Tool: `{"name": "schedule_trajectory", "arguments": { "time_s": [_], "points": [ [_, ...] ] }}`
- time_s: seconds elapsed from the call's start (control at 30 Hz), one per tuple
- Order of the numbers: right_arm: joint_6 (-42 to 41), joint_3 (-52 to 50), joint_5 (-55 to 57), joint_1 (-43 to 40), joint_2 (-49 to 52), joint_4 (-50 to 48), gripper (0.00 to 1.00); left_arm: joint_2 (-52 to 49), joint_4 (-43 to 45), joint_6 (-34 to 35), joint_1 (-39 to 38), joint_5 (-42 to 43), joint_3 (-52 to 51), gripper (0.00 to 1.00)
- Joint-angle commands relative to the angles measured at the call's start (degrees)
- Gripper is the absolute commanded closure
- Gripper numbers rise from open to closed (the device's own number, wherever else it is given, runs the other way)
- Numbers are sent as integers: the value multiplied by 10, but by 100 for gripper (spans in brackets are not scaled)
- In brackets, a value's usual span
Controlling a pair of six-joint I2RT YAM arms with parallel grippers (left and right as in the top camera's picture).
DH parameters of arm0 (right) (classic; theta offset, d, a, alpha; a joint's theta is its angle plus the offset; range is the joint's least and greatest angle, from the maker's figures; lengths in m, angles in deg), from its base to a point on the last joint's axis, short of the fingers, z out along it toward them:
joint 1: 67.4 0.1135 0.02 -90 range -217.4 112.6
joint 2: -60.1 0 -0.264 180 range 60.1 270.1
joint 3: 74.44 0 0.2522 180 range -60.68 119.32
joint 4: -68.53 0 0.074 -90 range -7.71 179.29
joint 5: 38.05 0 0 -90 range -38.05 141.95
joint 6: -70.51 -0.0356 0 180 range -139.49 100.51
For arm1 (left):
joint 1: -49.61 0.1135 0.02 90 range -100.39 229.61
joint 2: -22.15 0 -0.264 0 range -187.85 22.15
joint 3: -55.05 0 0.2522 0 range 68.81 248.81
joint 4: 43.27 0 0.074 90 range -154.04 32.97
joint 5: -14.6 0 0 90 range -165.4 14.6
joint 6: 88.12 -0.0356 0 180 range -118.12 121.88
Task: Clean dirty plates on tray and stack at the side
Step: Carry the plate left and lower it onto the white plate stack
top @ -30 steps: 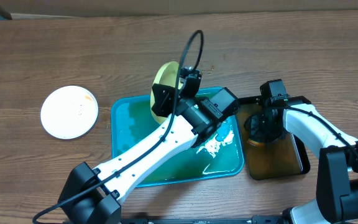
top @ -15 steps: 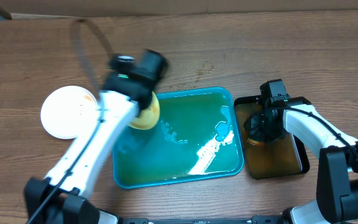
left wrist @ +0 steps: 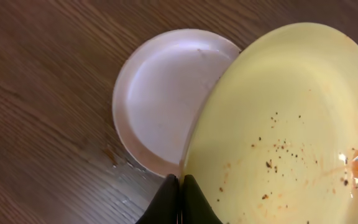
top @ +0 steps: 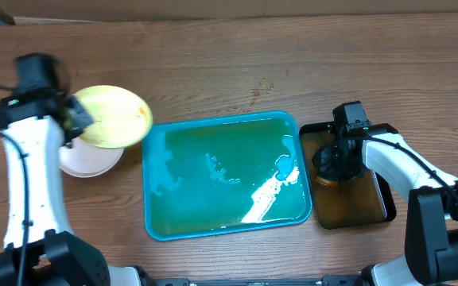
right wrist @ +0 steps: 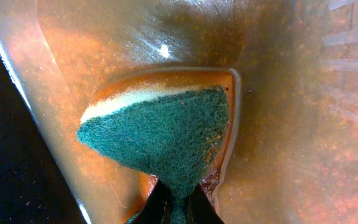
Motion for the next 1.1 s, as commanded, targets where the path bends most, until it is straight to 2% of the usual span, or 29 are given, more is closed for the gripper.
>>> {"name": "schedule_trajectory", "arguments": {
  "time_s": [0.0,0.17,0.43,0.47,0.5,0.53,0.57,0.63,0.7,0.9,0.97,1.0,1.07],
  "points": [
    [-2,-15,-1,-1,5,-5,96,-17,18,-17,45,39,-3,96],
    [-2,-15,-1,-1,5,-3,96,-55,34,-17,81,38,-3,96],
    [-2,-15,-1,-1,5,-3,96,-90,33,-17,97,8,-3,94],
    [-2,-15,-1,-1,5,-3,96,-89,33,-17,98,8,-3,88],
    [-2,-15,-1,-1,5,-3,96,-89,33,-17,99,11,-3,77],
    [-2,-15,-1,-1,5,-3,96,-89,33,-17,99,15,-3,61],
    [-2,-15,-1,-1,5,-3,96,-89,33,-17,99,20,-3,50],
    [-2,-15,-1,-1,5,-3,96,-89,32,-17,99,33,-3,40],
    [-2,-15,-1,-1,5,-3,96,-89,31,-17,99,64,-3,37],
    [-2,-15,-1,-1,5,-11,95,-89,12,-36,85,173,-3,36],
    [-2,-15,-1,-1,5,-17,80,-89,3,-45,70,191,-3,36],
    [-2,-15,-1,-1,5,-22,66,-89,-1,-49,59,196,-3,36],
    [-2,-13,-1,-1,5,-27,53,-89,-6,-57,38,197,-3,36]
  ]
}}
